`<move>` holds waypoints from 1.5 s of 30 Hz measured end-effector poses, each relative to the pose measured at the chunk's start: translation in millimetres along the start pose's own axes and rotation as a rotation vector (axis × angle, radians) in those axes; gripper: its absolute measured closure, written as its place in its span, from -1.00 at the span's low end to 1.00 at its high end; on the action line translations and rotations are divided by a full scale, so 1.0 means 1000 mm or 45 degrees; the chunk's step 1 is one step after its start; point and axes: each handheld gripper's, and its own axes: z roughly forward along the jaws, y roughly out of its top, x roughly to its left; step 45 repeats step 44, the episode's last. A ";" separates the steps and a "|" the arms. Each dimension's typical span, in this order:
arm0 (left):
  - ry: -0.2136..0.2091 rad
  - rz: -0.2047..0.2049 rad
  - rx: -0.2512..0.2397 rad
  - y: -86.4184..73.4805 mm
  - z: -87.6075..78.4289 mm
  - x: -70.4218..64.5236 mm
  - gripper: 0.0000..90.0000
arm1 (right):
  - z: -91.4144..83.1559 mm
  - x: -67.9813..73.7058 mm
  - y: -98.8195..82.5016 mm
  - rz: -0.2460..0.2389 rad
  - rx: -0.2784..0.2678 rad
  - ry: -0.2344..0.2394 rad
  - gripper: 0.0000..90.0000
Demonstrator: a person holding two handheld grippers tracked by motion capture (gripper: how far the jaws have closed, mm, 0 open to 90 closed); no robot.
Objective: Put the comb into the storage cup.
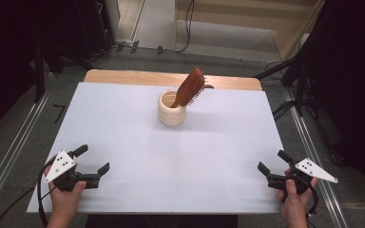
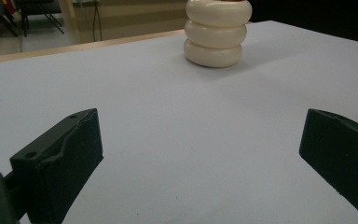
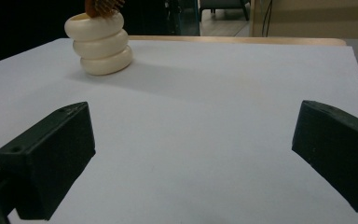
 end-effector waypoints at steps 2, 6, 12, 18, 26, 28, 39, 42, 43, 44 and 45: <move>0.002 0.000 0.001 0.000 0.000 0.000 -1.00 | -0.003 -0.002 -0.001 0.007 0.002 -0.003 -1.00; 0.000 -0.003 -0.002 0.000 0.000 0.000 -1.00 | -0.006 -0.005 -0.003 0.006 0.008 -0.002 -1.00; 0.000 -0.001 -0.003 0.000 0.000 0.000 -1.00 | -0.008 -0.007 -0.007 -0.018 0.034 -0.011 -1.00; -0.002 -0.001 -0.004 0.000 -0.001 0.001 -1.00 | -0.008 -0.009 -0.009 -0.013 0.024 -0.012 -1.00; -0.001 -0.028 -0.018 0.000 -0.002 0.003 -1.00 | -0.003 -0.008 -0.014 -0.035 0.029 -0.015 -1.00; -0.002 -0.033 -0.021 0.000 -0.002 0.004 -1.00 | -0.003 -0.007 -0.014 -0.035 0.028 -0.016 -1.00; -0.001 -0.035 -0.020 0.000 -0.002 0.003 -1.00 | -0.004 -0.010 -0.014 -0.014 0.008 -0.007 -1.00; 0.001 -0.039 -0.022 -0.001 -0.002 0.004 -1.00 | -0.003 -0.010 -0.015 -0.013 0.004 -0.011 -1.00; 0.002 -0.045 -0.028 -0.001 -0.003 0.004 -1.00 | -0.003 -0.010 -0.015 -0.012 0.005 -0.013 -1.00; 0.004 -0.049 -0.027 -0.001 -0.003 0.005 -1.00 | -0.003 -0.010 -0.015 -0.012 0.002 -0.015 -1.00; 0.004 -0.049 -0.027 -0.001 -0.003 0.005 -1.00 | -0.003 -0.010 -0.015 -0.012 0.002 -0.015 -1.00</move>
